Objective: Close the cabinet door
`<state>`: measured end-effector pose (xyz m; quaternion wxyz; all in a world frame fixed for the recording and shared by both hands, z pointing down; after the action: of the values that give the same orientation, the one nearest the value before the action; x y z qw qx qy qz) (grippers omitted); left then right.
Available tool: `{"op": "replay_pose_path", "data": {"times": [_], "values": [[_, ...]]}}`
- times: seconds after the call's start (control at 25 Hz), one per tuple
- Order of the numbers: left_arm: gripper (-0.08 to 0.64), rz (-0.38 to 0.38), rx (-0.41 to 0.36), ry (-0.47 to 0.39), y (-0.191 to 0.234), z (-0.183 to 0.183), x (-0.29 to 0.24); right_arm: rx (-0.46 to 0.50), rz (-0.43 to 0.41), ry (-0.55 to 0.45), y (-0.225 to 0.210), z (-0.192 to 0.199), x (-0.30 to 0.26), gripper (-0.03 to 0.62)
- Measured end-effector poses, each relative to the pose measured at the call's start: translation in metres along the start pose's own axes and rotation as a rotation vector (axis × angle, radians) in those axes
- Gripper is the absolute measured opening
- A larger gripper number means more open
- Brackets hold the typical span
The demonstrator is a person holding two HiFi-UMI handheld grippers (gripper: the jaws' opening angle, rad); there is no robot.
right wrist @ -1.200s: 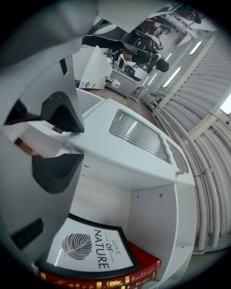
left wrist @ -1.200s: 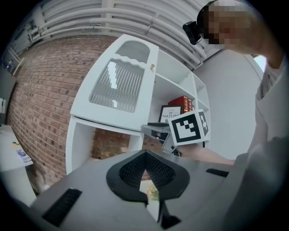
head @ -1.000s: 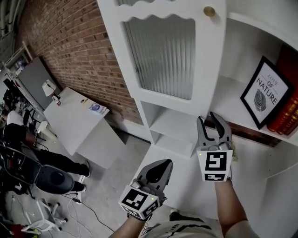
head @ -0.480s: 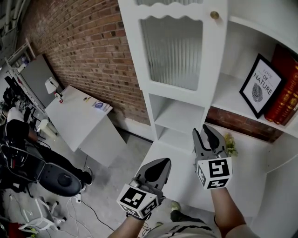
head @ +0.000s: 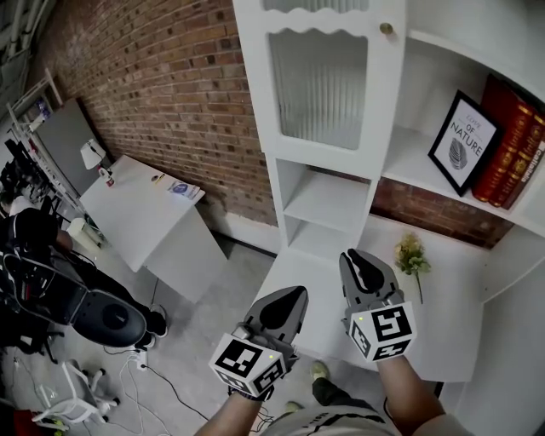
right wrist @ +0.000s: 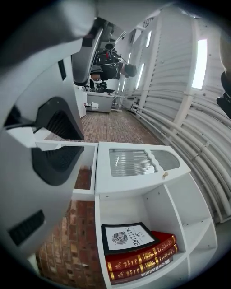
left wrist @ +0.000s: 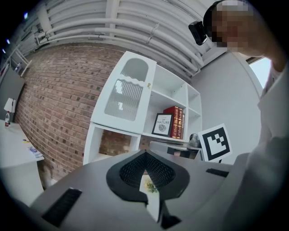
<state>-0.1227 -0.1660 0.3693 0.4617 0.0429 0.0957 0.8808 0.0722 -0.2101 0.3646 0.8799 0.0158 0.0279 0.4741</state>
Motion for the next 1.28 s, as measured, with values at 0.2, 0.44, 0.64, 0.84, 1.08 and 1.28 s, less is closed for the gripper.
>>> {"op": "replay_pose_path", "data": {"times": [0.2, 0.44, 0.64, 0.84, 1.08, 1.28], "values": [[0.011, 0.006, 0.004, -0.015, -0.005, -0.004, 0.021, -0.022, -0.045, -0.011, 0.035, -0.002, 0.021, 0.044], [0.011, 0.012, 0.004, -0.027, -0.013, -0.008, 0.044, -0.022, -0.073, -0.018, 0.064, -0.002, 0.038, 0.040], [0.011, -0.004, 0.012, -0.025, -0.016, -0.009, 0.062, -0.040, -0.079, -0.023, 0.080, -0.002, 0.050, 0.038], [0.011, -0.017, 0.013, -0.034, -0.019, -0.007, 0.078, -0.014, -0.101, -0.028, 0.096, -0.001, 0.059, 0.024], [0.011, -0.032, 0.007, -0.048, -0.020, -0.007, 0.094, -0.012, -0.129, -0.037, 0.114, -0.002, 0.066, 0.018], [0.011, -0.048, 0.004, -0.049, -0.021, -0.010, 0.106, -0.005, -0.145, -0.043, 0.127, -0.004, 0.068, 0.017]]}}
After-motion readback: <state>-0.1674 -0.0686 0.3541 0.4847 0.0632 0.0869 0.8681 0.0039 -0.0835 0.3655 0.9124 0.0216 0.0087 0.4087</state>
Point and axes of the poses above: the fingertips, and each gripper's own axes: x backward along the fingers, y to its left, z out of its underside, the point moved 10 cm from there along x, backward along the fingers, and after that the axes turned 7 degrees about -z, right-handed, at the moved point
